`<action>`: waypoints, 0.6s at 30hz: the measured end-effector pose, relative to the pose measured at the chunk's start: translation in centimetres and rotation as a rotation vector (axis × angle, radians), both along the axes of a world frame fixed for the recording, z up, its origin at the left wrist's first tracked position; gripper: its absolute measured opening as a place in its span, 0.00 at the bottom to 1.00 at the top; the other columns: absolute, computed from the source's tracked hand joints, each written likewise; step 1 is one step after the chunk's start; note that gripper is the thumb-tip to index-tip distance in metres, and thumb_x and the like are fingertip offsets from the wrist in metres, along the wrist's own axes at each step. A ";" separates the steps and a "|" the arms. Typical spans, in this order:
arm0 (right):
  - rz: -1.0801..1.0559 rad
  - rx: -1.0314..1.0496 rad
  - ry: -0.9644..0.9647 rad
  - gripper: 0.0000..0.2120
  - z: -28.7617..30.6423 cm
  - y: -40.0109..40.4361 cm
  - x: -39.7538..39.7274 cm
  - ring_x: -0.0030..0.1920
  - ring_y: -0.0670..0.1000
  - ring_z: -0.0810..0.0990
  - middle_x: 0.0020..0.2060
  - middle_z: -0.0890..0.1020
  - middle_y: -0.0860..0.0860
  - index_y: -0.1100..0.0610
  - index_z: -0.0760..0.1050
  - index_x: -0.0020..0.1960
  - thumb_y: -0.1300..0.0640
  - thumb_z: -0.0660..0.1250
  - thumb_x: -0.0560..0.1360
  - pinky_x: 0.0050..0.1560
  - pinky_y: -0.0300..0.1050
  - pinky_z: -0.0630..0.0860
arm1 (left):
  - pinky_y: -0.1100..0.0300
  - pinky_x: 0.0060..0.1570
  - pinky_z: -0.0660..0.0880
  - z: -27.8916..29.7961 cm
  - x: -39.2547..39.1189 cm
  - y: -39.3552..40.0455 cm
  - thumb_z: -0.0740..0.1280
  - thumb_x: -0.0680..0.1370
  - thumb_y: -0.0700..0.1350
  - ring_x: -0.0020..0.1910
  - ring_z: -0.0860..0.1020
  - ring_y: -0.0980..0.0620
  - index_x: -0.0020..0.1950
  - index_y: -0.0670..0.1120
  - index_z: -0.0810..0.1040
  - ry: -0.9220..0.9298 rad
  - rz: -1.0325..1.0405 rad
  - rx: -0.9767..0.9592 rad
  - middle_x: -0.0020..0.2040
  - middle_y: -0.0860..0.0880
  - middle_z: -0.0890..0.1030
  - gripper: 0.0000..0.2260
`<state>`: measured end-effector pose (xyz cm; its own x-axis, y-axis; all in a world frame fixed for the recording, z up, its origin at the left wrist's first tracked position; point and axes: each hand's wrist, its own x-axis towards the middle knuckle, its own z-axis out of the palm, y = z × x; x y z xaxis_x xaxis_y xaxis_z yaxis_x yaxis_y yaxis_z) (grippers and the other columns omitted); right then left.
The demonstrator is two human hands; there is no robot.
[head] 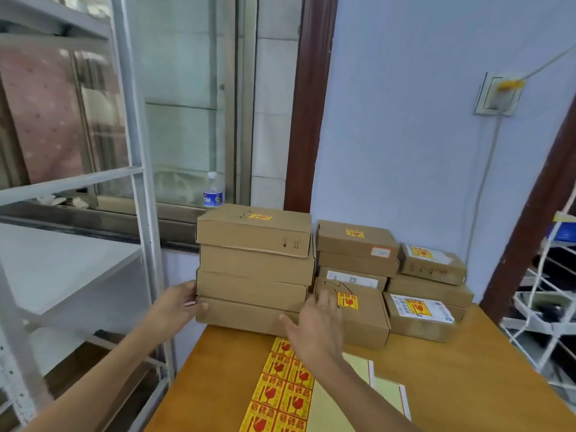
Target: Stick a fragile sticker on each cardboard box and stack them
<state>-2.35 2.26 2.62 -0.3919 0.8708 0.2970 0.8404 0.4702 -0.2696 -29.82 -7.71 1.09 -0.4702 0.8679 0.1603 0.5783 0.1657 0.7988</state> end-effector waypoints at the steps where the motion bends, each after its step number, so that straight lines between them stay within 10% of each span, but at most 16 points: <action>1: 0.008 0.029 -0.056 0.32 0.1 0.9 0.0 0.71 0.57 0.66 0.69 0.71 0.55 0.57 0.75 0.70 0.32 0.60 0.80 0.72 0.52 0.66 | 0.54 0.63 0.75 -0.1 0.0 0.8 0.72 0.78 0.36 0.56 0.80 0.56 0.60 0.52 0.77 0.010 -0.001 -0.010 0.55 0.57 0.82 0.15; 18: -0.020 0.082 -0.147 0.32 -1.5 8.0 -1.1 0.74 0.61 0.67 0.74 0.70 0.60 0.61 0.72 0.74 0.36 0.56 0.83 0.77 0.57 0.64 | 0.55 0.54 0.75 -2.0 -0.2 9.2 0.69 0.79 0.53 0.57 0.77 0.49 0.74 0.44 0.69 0.065 0.030 -0.029 0.64 0.46 0.79 0.26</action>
<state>-3.45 10.28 1.14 -0.4194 0.8539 0.3082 0.8772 0.4686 -0.1046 -30.03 1.47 -0.87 -0.4859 0.8581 0.1659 0.6228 0.2068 0.7545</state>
